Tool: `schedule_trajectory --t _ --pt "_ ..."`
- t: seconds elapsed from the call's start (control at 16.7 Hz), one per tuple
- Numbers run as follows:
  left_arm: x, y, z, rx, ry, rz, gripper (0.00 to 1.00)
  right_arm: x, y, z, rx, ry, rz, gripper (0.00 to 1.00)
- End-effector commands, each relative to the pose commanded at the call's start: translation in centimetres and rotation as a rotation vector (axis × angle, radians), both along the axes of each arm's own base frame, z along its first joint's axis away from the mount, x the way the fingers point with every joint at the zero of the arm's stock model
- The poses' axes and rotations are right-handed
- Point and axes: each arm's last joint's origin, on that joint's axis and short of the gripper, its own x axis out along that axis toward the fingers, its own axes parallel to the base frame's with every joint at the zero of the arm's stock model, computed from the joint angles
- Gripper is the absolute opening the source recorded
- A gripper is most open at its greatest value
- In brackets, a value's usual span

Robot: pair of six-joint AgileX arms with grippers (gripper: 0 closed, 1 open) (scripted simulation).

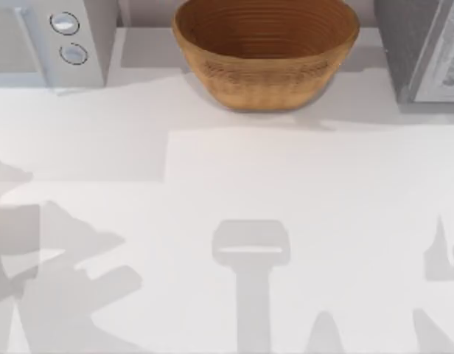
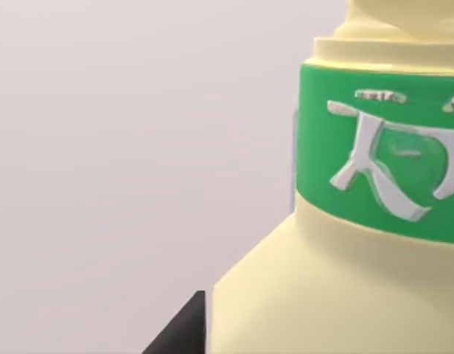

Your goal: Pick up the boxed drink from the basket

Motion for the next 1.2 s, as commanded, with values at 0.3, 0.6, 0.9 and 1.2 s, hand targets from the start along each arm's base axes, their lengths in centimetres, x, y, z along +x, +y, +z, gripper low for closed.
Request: schedule_trajectory --t 0.3,0.6,0.9,1.2 --pt "0.00 0.00 0.00 0.000 0.000 0.000 0.30 0.00 0.00 0.00 0.000 0.000 0.000 1.00" --pt "0.00 0.00 0.00 0.000 0.000 0.000 0.68 0.00 0.00 0.00 0.000 0.000 0.000 1.00" --pt "0.00 0.00 0.00 0.000 0.000 0.000 1.00 0.00 0.00 0.00 0.000 0.000 0.000 1.00" --pt "0.00 0.00 0.00 0.000 0.000 0.000 1.00 0.00 0.00 0.00 0.000 0.000 0.000 1.00"
